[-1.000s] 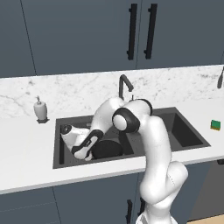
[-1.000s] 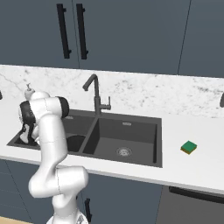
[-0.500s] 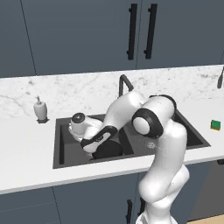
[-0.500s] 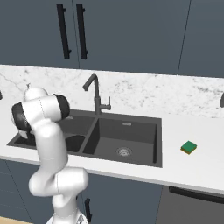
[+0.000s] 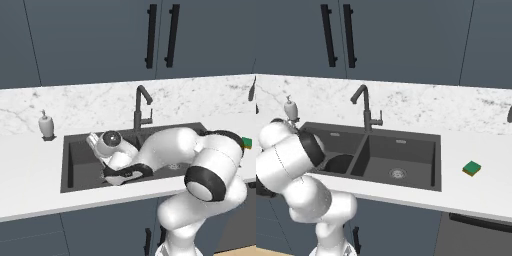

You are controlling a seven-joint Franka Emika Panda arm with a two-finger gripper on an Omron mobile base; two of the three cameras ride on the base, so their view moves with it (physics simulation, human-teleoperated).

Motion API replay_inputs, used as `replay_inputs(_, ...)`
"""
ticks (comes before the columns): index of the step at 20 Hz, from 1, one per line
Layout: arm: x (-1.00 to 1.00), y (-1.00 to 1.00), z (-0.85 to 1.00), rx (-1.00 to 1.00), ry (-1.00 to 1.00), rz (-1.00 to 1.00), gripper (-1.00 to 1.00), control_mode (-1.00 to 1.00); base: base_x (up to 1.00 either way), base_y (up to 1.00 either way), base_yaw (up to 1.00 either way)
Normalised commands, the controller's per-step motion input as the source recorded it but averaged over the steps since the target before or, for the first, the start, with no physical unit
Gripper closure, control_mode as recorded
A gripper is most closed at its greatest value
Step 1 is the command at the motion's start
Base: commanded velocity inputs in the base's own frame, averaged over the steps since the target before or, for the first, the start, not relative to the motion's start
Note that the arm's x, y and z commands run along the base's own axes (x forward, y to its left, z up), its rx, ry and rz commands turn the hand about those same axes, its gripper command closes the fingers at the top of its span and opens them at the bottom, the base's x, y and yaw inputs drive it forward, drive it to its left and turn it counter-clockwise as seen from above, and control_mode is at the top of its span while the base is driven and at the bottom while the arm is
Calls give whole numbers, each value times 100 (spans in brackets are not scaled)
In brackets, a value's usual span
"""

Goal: Pick the pan and sponge and place them into the sink. Then turn on the water.

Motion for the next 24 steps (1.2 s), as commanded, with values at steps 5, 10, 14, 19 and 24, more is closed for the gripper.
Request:
replay_inputs(5, -51, -41, 100, 18, -12, 0, -100, -100, 0, 0, 0)
replay_inputs(10, -52, -41, 100, 15, -9, 0, -100, -100, 0, 0, 0)
replay_inputs(14, -69, -14, 100, 2, -8, -1, -100, -100, 0, 0, 0)
replay_inputs(19, -55, -2, 100, -6, 3, -1, -100, -100, 0, 0, 0)
replay_inputs(24, -34, -37, 95, -17, 27, 0, -100, -100, 0, 0, 0)
